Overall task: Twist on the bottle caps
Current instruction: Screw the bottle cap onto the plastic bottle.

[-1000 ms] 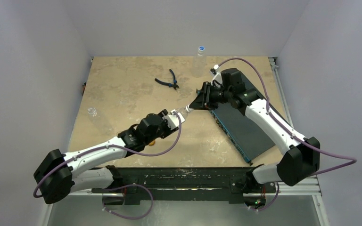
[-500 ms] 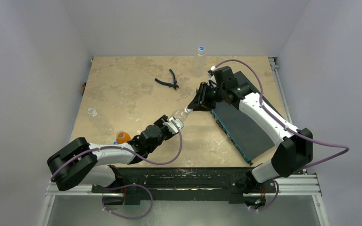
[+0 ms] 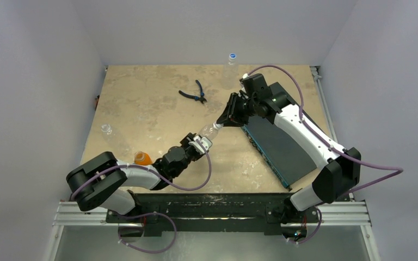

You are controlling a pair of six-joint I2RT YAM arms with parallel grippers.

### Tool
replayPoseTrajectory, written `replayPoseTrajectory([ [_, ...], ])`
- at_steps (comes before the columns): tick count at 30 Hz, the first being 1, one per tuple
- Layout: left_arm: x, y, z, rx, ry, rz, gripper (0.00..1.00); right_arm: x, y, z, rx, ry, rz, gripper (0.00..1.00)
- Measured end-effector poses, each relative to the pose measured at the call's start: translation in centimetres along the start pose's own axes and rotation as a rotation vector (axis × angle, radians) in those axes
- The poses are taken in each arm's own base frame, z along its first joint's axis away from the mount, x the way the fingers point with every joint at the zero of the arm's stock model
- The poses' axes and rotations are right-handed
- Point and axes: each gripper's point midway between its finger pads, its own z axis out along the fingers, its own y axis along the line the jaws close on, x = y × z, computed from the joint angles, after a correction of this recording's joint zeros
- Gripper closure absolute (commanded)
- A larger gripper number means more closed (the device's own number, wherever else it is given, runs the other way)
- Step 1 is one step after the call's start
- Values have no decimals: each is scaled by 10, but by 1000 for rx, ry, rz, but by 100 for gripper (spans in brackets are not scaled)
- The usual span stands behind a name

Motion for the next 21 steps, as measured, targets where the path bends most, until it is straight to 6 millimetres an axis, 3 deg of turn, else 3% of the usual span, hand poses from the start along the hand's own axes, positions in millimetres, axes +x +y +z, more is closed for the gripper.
replayPoseTrajectory([
  [11, -2, -7, 4, 9, -25, -45, 100, -3, 1, -4, 54, -43, -18, 61],
  [17, -16, -7, 7, 9, -84, -92, 100, -1, 4, -9, 69, -51, -22, 29],
  [21, -31, -5, 10, 1, -130, -128, 100, -2, 8, -17, 66, -78, -36, 16],
])
